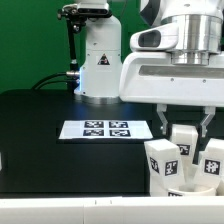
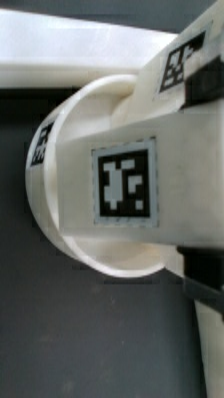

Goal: Assemble stool

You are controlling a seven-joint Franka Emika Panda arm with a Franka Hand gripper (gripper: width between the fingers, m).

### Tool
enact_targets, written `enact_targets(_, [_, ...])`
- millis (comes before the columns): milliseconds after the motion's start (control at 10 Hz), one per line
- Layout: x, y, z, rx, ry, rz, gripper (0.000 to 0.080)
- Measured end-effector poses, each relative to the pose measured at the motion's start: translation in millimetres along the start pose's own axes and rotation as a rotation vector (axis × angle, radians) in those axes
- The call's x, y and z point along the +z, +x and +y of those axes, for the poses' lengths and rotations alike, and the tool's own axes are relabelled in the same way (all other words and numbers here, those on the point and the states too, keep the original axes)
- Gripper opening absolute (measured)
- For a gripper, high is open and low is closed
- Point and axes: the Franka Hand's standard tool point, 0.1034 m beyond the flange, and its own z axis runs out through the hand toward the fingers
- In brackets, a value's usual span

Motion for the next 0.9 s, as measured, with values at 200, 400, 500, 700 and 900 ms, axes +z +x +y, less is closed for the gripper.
enact_targets(200, [0.2,-0.1,0.1,0.000,0.000,0.000,0.0413])
enact_targets(400, [0.1,0.1,3.1,-0.003,-0.011,-0.041,0.0628])
enact_targets(500, [-6.0,9.3,7.6,0.021,-0.005,-0.067,0.0643])
enact_targets(700, [-9.5,11.9,13.8,0.096,-0.006,-0.240,0.0643])
enact_targets(900, [-6.2,11.5,8.8,0.126,-0.001,-0.331,0.0649])
